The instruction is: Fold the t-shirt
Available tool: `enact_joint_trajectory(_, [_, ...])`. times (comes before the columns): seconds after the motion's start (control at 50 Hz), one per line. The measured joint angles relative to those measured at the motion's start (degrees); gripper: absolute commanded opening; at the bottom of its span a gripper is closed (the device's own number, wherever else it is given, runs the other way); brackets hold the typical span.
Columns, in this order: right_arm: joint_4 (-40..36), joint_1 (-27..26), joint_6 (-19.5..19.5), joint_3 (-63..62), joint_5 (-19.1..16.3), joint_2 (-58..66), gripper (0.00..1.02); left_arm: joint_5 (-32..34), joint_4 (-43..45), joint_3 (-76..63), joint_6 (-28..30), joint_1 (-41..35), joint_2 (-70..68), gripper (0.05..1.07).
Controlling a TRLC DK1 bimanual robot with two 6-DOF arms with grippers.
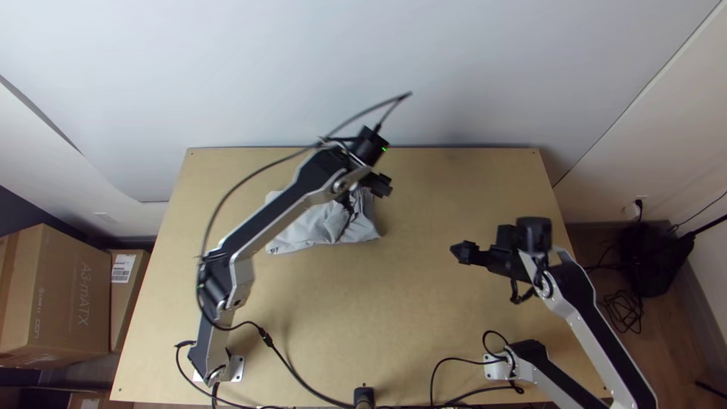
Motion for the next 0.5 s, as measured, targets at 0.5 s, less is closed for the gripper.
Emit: enact_joint_trajectory(0.5, [-11.98,24.87,0.61,50.99,17.05,43.91,0.99,9.73,-6.12,-8.07,0.07,24.85,-25.18,1.03])
